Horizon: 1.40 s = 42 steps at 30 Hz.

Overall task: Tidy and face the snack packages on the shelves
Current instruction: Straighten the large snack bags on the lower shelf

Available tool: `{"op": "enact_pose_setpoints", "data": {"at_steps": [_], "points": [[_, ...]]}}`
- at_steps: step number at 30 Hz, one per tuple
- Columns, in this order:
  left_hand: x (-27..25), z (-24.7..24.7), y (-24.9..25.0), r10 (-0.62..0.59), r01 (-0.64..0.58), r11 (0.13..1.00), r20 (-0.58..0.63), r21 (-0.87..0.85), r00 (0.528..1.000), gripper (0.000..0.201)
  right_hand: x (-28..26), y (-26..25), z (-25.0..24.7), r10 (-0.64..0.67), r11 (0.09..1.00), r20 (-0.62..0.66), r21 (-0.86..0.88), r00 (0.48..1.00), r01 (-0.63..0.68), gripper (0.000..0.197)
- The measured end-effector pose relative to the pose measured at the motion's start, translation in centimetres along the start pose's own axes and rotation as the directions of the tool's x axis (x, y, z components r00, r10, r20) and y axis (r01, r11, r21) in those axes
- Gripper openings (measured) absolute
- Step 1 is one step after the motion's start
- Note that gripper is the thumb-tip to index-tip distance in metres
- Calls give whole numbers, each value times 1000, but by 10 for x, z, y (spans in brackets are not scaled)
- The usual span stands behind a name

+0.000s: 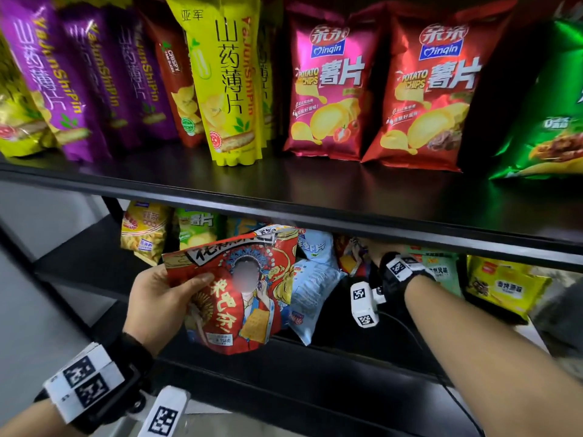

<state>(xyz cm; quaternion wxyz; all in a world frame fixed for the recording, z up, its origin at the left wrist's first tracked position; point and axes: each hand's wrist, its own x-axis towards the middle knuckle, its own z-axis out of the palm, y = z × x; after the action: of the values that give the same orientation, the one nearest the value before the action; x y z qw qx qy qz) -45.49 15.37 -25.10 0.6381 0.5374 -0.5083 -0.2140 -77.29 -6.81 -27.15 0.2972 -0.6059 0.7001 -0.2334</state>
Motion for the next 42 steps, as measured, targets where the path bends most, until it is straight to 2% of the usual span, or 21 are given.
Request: {"op": "enact_pose_setpoints", "data": {"at_steps": [1, 3, 5, 8, 11, 15, 18, 21, 23, 26, 27, 31, 36, 37, 40, 42], "points": [[1, -2, -4, 3, -3, 1000, 30, -13, 1000, 41, -4, 1, 0, 6, 999, -71, 49, 997, -3, 43], [0, 0, -1, 20, -20, 1000, 3, -5, 1000, 39, -11, 4, 2, 10, 991, -129, 131, 992, 7, 40], [2, 3, 0, 4, -4, 999, -1, -45, 1000, 38, -19, 5, 1, -40, 990, -211, 126, 977, 67, 29], [2, 6, 4, -5, 4, 996, -2, -91, 1000, 33, -30, 13, -5, -12, 989, -341, 137, 940, 63, 23], [6, 5, 4, -5, 1, 992, -35, -125, 999, 23, -47, 34, -11, -12, 972, -385, 213, 923, 101, 40], [11, 0, 10, 43, -49, 992, -53, -117, 998, 18, -77, 53, -18, -77, 975, -439, 156, 895, 161, 54], [11, -3, 9, 71, -75, 990, -40, -119, 997, 16, -100, 64, -23, -126, 976, -473, 99, 872, 194, 55], [14, -10, 4, 112, -120, 983, -59, -137, 992, 16, -126, 68, -30, -169, 960, -491, 116, 855, 256, 53], [20, -18, -1, 117, -128, 977, -75, -168, 990, 11, -142, 67, -37, -209, 947, -475, 120, 855, 299, 51], [32, -29, -3, 99, -121, 972, -115, -202, 988, 34, -162, 60, -51, -300, 923, -421, 97, 856, 371, 51], [37, -31, -2, 113, -141, 965, -134, -221, 985, 36, -168, 57, -56, -339, 914, -410, 70, 847, 400, 51], [52, -38, 5, 177, -228, 934, -198, -274, 964, 33, -185, 46, -68, -466, 878, -352, -69, 812, 474, 52], [52, -41, 26, 203, -250, 916, -174, -313, 964, 31, -197, 39, -72, -558, 814, -195, -319, 807, 486, 57], [51, -40, 32, 228, -273, 909, -173, -315, 958, 30, -200, 39, -74, -593, 777, -167, -376, 788, 505, 57], [49, -39, 44, 284, -323, 894, -166, -311, 944, 27, -210, 36, -81, -754, 612, -150, -513, 640, 602, 56], [47, -37, 48, 286, -324, 894, -163, -311, 944, 27, -216, 32, -86, -799, 556, -139, -538, 585, 633, 57]]}}
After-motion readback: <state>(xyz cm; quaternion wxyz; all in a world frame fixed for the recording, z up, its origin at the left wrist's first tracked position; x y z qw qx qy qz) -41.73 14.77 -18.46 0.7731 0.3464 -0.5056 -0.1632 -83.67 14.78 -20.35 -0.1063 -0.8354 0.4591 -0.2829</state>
